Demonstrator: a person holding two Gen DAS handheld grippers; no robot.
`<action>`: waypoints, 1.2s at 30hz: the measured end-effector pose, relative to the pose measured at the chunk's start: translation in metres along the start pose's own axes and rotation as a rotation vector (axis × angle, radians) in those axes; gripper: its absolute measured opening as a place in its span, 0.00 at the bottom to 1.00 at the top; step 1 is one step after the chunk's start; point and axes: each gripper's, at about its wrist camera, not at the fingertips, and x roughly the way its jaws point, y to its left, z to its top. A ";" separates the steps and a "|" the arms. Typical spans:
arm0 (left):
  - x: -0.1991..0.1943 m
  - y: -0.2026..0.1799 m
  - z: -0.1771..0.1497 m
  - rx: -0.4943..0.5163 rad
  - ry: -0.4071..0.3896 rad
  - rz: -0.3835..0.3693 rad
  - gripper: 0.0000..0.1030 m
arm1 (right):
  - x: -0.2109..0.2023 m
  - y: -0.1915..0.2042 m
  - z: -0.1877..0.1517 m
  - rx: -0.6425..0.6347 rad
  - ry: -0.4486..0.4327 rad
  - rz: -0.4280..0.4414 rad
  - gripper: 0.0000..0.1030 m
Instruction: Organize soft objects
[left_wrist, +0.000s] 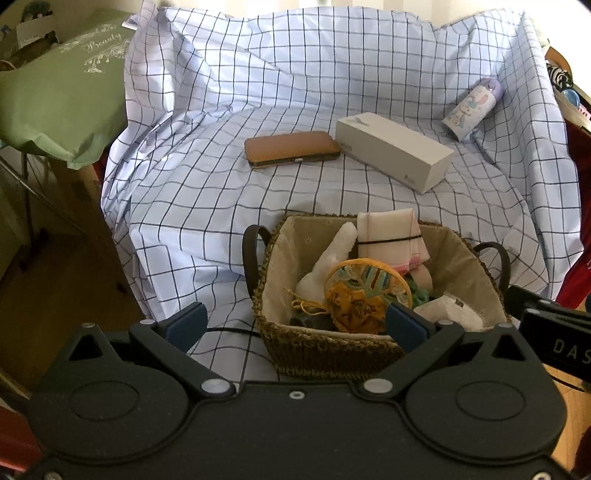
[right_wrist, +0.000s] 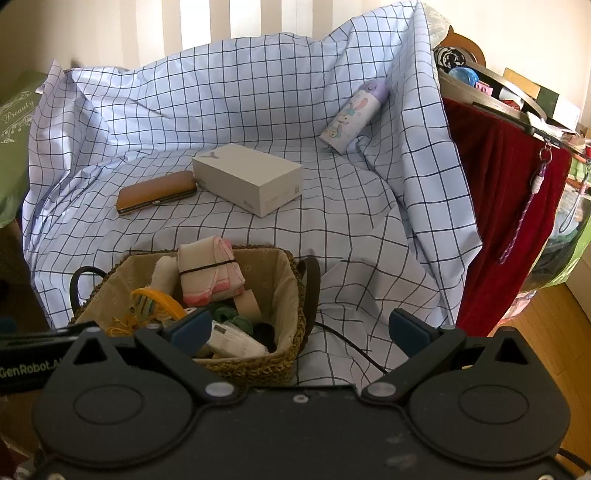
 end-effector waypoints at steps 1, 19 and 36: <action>0.000 -0.001 0.000 0.001 0.003 0.004 0.97 | 0.000 0.000 0.000 0.000 0.001 0.001 1.00; 0.004 0.001 -0.001 -0.008 0.028 0.018 0.97 | 0.002 0.000 -0.002 0.000 0.010 0.006 1.00; 0.008 -0.001 -0.002 0.001 0.049 0.016 0.97 | 0.005 -0.002 -0.002 0.005 0.020 0.010 1.00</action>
